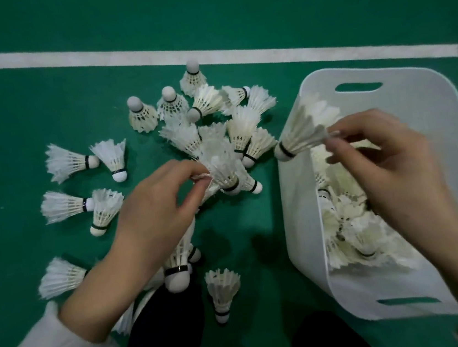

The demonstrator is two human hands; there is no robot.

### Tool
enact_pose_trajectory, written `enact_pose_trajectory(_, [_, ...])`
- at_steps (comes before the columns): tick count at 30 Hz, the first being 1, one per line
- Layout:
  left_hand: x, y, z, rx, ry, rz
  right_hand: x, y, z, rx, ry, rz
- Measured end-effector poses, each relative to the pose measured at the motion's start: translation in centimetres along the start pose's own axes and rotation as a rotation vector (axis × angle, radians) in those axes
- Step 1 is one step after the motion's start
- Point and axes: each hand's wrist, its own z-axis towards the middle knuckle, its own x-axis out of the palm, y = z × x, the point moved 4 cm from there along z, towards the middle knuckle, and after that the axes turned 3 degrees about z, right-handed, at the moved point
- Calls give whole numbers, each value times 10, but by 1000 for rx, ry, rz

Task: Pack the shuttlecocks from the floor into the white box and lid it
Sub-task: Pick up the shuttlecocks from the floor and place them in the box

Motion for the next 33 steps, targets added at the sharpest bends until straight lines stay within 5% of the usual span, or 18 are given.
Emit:
enact_pose_trajectory(6, [3,-46,6,187,-4,-5,-57,-23,-11,105,-148,-44])
enact_pose_trajectory(13, [17,-78,1,322,44,-7,-54,-71,-41,223,85,-184])
enact_pose_trajectory(27, [33,-95,1,341,79,27,3,-112,-29,97,480,-655])
enact_pose_trajectory(33, [34,-95,1,339,99,38,-2,-113,-33,148,475,-613])
